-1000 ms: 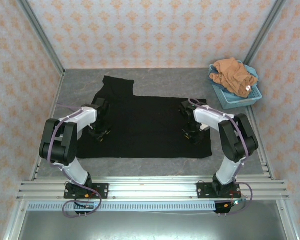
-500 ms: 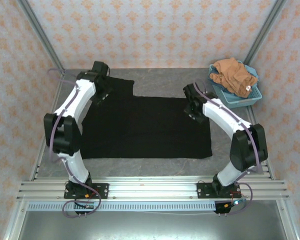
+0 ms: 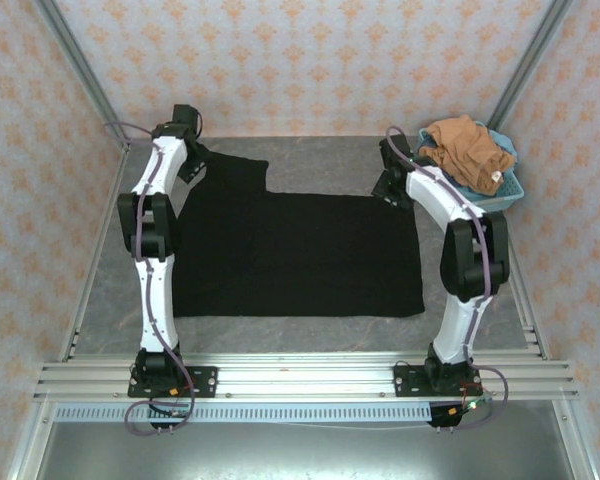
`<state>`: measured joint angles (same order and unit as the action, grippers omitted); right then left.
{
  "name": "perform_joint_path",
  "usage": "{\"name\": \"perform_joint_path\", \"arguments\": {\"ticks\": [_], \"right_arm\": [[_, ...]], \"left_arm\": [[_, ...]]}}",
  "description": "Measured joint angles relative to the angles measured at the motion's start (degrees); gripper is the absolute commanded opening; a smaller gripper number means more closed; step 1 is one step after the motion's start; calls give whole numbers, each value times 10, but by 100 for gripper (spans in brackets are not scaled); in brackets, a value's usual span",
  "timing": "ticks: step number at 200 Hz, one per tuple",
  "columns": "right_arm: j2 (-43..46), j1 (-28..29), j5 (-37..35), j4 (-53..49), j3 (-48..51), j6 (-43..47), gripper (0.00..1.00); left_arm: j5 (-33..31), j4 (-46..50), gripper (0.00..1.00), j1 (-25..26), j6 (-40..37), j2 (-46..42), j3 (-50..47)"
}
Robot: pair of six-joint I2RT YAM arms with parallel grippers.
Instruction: Fold and stack the t-shirts
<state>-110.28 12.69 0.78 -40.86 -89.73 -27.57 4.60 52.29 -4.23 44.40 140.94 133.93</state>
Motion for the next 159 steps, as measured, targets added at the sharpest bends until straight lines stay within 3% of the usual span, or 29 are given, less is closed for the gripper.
{"name": "perform_joint_path", "arguments": {"ticks": [49,122,159], "right_arm": [[-56,-7,-2,-15,-45,11,59],[-43,-9,3,-15,-21,-1,58],[-24,-9,3,-15,13,-9,58]], "left_arm": [[26,-49,61,-14,1,122,146],[68,-168,60,-18,36,205,210],[87,-185,60,-18,57,219,218]]}}
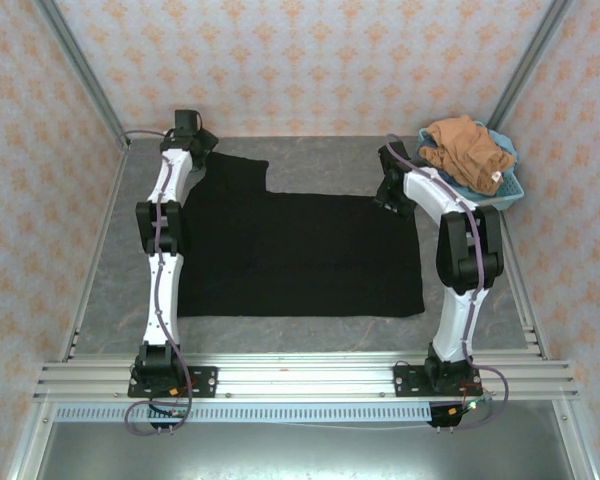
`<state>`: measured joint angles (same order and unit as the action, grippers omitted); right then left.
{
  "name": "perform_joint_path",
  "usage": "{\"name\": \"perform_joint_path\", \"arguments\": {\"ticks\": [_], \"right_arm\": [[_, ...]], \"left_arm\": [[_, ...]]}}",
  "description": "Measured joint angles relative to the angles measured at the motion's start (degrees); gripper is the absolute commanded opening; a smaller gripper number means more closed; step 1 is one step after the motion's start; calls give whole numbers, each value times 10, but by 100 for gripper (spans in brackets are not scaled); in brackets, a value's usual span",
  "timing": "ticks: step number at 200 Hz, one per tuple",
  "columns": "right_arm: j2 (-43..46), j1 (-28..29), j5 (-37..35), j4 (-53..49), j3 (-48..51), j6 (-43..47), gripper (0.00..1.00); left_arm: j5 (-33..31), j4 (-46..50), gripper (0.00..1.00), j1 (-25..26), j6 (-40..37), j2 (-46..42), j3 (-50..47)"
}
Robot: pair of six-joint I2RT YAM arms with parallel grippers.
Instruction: Fold and stack the t-shirts
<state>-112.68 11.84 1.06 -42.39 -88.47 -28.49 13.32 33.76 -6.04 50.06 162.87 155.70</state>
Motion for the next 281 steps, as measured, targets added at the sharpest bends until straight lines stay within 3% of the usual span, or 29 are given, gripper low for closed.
{"name": "perform_joint_path", "arguments": {"ticks": [44,82,127,161,186,208,281], "right_arm": [[2,0,2,0,-2,-4,58],[2,0,4,1,-6,-11,58],[2,0,2,0,-6,-14,57],[2,0,2,1,-6,-18,57],[2,0,-4,0,-6,-23,57],[2,0,-15,0,-6,-24,59],[-55,-10,-76,20,-62,-23,63]], "left_arm": [[8,2,58,2,7,4,6],[-3,15,42,7,5,4,4],[-8,31,41,16,-11,-1,1],[-30,81,34,43,-41,-13,-3],[-54,118,19,61,-63,-19,-5],[-72,135,0,65,-69,-26,-14],[-91,182,0,64,-77,-71,-64]]}}
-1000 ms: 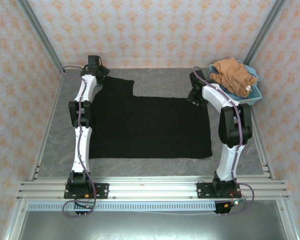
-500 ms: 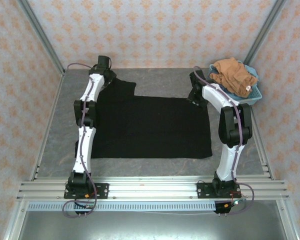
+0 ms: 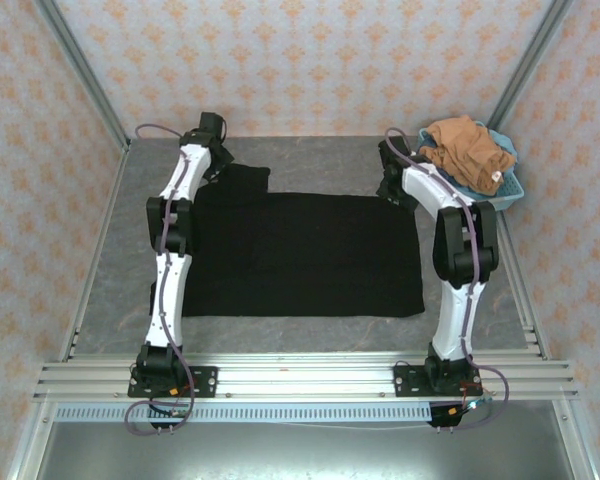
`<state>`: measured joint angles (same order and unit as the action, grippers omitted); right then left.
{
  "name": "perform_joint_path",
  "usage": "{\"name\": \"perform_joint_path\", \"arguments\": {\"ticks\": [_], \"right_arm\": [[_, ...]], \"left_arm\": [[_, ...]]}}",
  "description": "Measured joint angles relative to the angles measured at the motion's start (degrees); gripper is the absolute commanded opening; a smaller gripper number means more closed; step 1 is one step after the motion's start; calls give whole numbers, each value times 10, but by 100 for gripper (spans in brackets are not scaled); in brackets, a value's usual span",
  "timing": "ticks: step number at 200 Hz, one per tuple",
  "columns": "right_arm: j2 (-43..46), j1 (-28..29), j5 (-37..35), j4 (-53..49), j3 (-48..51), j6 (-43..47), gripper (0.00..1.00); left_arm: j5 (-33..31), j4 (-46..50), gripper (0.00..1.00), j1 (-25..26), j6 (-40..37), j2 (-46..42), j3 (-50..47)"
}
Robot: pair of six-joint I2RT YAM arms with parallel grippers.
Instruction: Fold and stack the t-shirts
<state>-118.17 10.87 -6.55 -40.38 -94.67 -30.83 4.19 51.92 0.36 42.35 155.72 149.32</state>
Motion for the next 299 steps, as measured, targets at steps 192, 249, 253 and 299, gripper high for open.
{"name": "perform_joint_path", "arguments": {"ticks": [192,249,253,299], "right_arm": [[-151,-29,-45,-33,-127,-5,3],[-123,-29,-53,-36,-97,6,0],[-118,-29,-53,-36,-94,7,0],[-49,-29,-45,-31,-69,18,0]], "left_arm": [[72,18,0,0,13,-74,-17],[72,48,0,0,4,-141,-83],[72,49,0,0,2,-151,-92],[64,56,0,0,-16,-269,-192]]}}
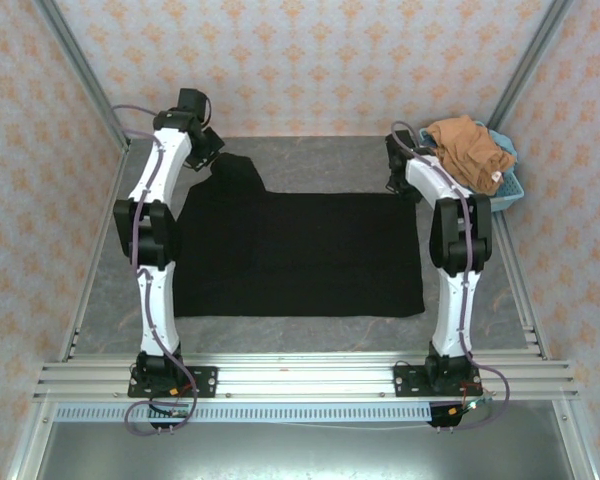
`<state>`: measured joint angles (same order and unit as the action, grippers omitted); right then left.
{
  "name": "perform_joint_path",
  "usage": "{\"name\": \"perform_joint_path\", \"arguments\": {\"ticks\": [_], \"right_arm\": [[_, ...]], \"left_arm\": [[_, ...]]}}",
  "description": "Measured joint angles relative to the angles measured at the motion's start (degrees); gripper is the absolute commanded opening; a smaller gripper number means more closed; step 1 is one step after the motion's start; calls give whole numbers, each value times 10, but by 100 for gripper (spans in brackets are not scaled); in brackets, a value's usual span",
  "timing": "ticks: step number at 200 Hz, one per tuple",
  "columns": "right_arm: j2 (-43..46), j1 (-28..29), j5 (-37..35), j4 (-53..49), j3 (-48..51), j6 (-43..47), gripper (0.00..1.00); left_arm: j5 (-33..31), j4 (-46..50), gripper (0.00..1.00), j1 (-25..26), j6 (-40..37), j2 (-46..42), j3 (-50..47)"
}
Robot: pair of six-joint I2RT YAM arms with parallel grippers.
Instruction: Fold and stack the t-shirts
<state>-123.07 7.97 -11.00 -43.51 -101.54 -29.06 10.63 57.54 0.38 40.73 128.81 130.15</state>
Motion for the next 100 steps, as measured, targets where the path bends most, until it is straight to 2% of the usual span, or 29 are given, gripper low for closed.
{"name": "perform_joint_path", "arguments": {"ticks": [52,100], "right_arm": [[59,0,29,12,55,0,0],[133,0,64,16,151,-28,0]], "left_arm": [[-13,2,0,0,-13,-100,-98],[-31,17,0,0,-23,-209,-238]]}}
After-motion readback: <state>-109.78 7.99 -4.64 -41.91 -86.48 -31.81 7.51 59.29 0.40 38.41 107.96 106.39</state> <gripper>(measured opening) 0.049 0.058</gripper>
